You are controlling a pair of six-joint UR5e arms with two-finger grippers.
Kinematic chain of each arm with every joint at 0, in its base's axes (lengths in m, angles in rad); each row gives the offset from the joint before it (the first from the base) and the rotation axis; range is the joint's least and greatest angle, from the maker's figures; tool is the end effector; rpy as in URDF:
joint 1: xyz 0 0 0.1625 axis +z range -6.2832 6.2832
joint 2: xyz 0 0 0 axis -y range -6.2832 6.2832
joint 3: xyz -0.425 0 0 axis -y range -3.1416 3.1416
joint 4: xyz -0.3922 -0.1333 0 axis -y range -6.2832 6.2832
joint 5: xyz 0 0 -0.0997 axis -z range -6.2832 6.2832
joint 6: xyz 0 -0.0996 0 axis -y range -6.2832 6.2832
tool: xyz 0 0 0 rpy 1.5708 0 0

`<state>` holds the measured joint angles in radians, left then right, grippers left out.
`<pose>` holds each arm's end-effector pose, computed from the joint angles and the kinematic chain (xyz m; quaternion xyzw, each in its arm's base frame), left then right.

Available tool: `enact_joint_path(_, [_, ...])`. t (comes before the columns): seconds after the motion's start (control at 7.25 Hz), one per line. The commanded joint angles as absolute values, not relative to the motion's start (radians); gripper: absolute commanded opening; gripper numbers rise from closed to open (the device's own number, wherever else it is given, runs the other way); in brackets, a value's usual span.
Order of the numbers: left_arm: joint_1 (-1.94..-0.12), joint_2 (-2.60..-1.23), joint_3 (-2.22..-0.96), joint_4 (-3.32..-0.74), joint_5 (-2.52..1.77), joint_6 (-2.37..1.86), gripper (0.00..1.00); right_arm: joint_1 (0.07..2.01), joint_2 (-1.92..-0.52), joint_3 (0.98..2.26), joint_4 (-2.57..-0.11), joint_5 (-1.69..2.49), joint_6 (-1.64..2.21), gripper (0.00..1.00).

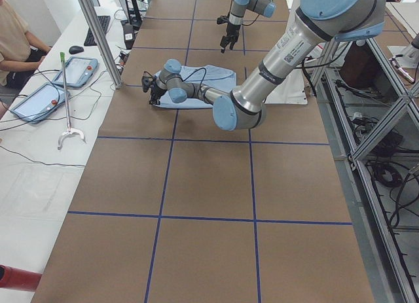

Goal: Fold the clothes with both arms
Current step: 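Grasp the shirt edges with both grippers and rotate it square on the table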

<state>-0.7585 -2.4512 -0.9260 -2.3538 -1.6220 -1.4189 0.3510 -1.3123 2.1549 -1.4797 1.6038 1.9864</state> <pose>0.5259 -0.6750 0.3089 0.1942 0.4476 -0.2488 0.8367 -0.4332 -0.2971 0.2597 -0.0293 -0.4493 0.3270 0.8309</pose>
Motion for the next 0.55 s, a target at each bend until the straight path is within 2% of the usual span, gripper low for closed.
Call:
enact_joint_path(0.0, [-0.761,-2.496,-0.874,-2.370,-1.620,-1.419,0.20,0.319,-1.280,2.122,-1.476,1.545,1.971,1.00])
enact_joint_path(0.14, [-0.767,-2.493,-0.874,-2.370,-1.621,-1.422,0.39,0.319,-1.208,2.068,-1.464,1.526,1.948,1.00])
enact_joint_path(0.28, [-0.767,-2.471,-0.921,-2.367,-1.631,-1.436,0.40,0.295,-1.184,2.057,-1.463,1.484,1.945,1.00])
enact_joint_path(0.41, [-0.762,-2.397,-1.019,-2.365,-1.653,-1.437,0.40,0.287,-1.143,2.019,-1.486,1.494,1.919,1.00])
